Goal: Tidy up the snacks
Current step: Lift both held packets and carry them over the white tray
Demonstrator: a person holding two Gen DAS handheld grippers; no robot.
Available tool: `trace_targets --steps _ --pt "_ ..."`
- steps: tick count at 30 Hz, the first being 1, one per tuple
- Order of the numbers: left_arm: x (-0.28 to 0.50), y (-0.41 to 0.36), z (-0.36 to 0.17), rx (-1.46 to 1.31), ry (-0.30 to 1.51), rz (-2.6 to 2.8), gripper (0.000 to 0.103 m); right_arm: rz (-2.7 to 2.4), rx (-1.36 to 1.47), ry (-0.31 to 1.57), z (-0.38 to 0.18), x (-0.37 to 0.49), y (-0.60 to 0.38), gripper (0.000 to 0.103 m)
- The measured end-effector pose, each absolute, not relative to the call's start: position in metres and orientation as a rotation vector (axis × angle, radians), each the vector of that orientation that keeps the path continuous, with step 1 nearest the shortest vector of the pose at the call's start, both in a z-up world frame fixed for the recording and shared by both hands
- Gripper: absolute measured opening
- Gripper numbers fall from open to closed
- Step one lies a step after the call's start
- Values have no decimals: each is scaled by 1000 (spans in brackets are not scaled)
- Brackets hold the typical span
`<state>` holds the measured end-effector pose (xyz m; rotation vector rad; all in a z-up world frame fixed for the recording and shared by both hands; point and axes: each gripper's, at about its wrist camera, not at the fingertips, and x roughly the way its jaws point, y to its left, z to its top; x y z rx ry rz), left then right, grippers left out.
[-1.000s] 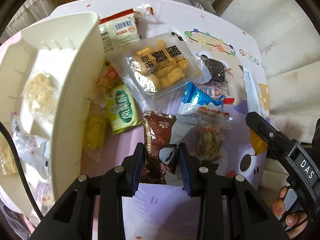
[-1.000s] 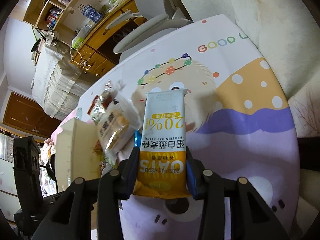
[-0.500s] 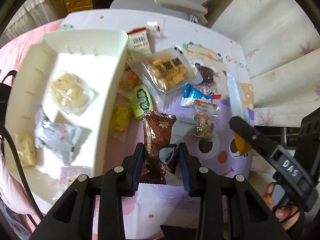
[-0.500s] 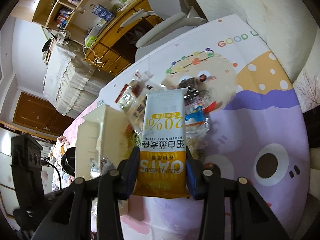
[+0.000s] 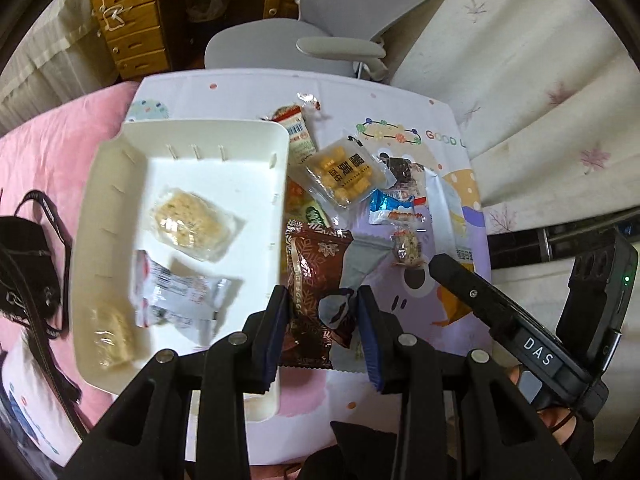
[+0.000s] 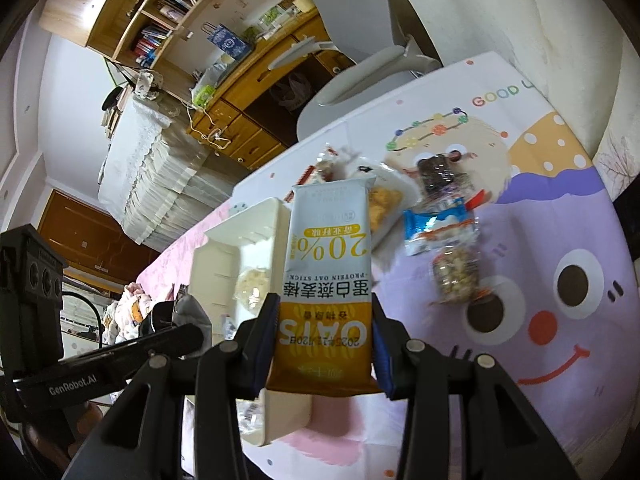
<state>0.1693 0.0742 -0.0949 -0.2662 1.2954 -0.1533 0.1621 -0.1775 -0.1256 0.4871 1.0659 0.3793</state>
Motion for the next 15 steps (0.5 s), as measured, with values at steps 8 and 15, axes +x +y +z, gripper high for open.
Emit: trace_targets --steps 8,15 --pt "142 122 -79 -268 1276 -226 33 353 480 1004 -107 128 -134 42" --pt "118 168 -74 -256 1251 -254 33 351 482 975 -103 97 -85 42"
